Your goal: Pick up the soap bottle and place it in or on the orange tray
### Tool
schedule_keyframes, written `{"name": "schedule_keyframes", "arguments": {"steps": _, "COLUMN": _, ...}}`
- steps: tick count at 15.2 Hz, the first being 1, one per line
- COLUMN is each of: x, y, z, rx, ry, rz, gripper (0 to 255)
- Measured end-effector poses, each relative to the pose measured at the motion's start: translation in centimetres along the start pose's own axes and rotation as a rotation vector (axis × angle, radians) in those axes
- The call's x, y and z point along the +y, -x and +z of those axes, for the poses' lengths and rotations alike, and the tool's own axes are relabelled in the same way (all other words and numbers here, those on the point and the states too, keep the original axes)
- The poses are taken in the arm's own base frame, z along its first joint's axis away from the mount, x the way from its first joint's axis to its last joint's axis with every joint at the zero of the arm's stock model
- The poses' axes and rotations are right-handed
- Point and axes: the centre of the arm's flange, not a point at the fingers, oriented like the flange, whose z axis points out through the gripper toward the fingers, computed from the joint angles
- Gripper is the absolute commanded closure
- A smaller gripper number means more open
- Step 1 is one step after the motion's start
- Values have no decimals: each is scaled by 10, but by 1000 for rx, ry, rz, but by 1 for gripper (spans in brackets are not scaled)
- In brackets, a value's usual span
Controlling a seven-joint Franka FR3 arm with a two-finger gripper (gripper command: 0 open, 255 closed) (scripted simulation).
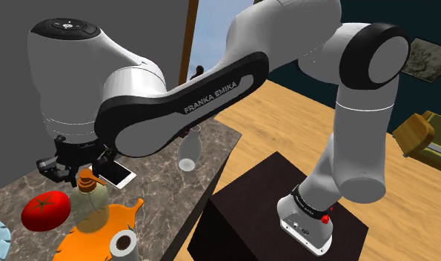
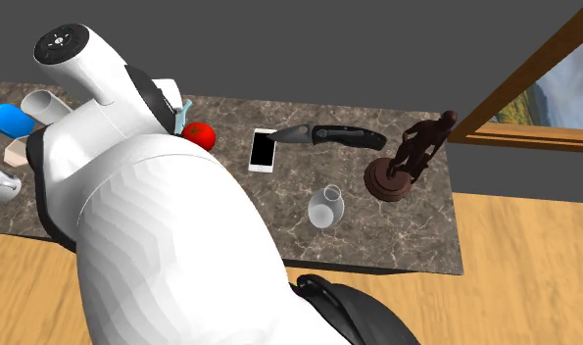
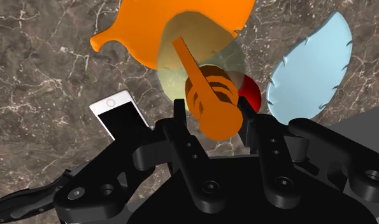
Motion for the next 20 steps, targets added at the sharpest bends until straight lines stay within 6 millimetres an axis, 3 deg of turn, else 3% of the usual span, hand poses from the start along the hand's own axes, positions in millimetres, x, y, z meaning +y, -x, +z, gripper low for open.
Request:
{"name": "schedule_keyframes", "arguments": {"steps": 14, "x": 8, "y": 7, "z": 74, "rx": 0, "ry": 0, "rz": 0, "gripper": 255}}
{"name": "schedule_keyframes", "arguments": {"steps": 20, "x": 8, "y": 8, "z": 80, "rx": 0, "ry": 0, "rz": 0, "gripper": 255}}
